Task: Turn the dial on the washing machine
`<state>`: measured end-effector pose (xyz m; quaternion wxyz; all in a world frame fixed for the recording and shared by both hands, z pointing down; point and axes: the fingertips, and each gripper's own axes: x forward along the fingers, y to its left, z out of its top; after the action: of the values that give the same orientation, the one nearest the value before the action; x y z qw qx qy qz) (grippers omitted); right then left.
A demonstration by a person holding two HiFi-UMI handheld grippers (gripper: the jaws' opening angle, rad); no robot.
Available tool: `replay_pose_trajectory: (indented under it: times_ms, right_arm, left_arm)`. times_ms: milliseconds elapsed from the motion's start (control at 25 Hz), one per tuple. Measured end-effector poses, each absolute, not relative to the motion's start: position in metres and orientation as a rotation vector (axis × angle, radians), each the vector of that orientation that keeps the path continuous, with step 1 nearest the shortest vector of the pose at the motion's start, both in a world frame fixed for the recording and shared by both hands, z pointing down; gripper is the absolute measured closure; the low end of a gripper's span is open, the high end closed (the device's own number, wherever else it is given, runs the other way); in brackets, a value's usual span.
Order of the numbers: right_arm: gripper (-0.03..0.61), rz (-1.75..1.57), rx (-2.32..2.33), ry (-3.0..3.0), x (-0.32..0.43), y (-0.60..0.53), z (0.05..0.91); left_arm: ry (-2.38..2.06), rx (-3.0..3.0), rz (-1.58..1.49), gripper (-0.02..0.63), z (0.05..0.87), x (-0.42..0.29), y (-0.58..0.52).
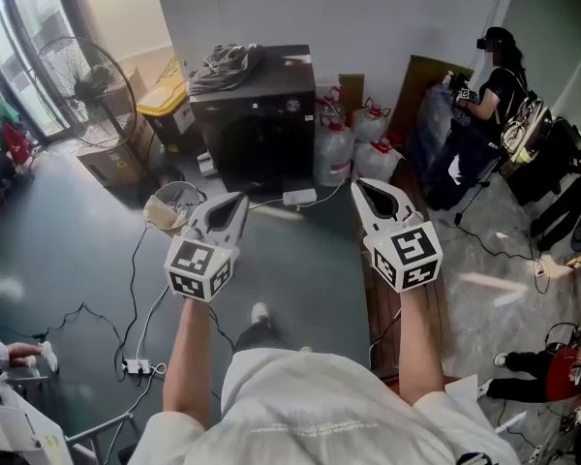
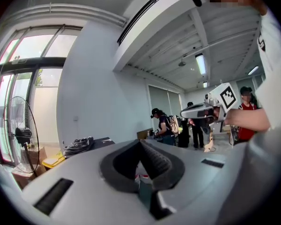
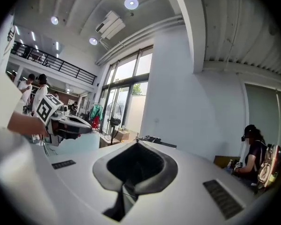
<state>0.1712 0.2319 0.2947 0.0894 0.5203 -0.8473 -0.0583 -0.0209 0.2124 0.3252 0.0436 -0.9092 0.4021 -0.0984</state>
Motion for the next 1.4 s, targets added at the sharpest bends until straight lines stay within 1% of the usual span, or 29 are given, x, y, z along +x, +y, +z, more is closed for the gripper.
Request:
replay_pose_trajectory:
  times_ms: [320, 480, 720, 1000, 1280, 1400]
  right_arm:
    - [0.563, -0.163, 1.551, -2.503, 0.175, 0.164, 0.314]
    - [0.563, -0.044, 1.586, -2.472, 0.178, 0.110, 0.327]
    - [0.563, -0.044, 1.558, -2.425, 0.165, 0.008, 0.330]
    - [0.563, 0.003, 1.584, -2.351, 0.151, -0.115, 0.332]
    - [0.563, -0.004, 1.556, -2.268, 0.133, -0.199, 0.362]
    - [0.561, 0.039, 1.544, -2.268, 0.134, -0.222, 0.377]
  left_arm:
    - [1.210, -2.809, -0.337, 0.600, 0.347, -0.014, 0.148]
    - [1.215, -2.785, -0.354, 0.600, 0.358, -0.025, 0.090]
    - [1.198, -2.757, -0.367, 0.600, 0.354, -0.044, -0.019]
    - [1.214, -2.790, -0.278, 0.600, 0.340, -0.076, -0.142]
    - [1.185, -2.856, -0.292, 0.600, 0.364, -0.083, -0.208]
    - [1.147, -3.002, -0.157, 0.600, 0.369, -0.079, -0.224]
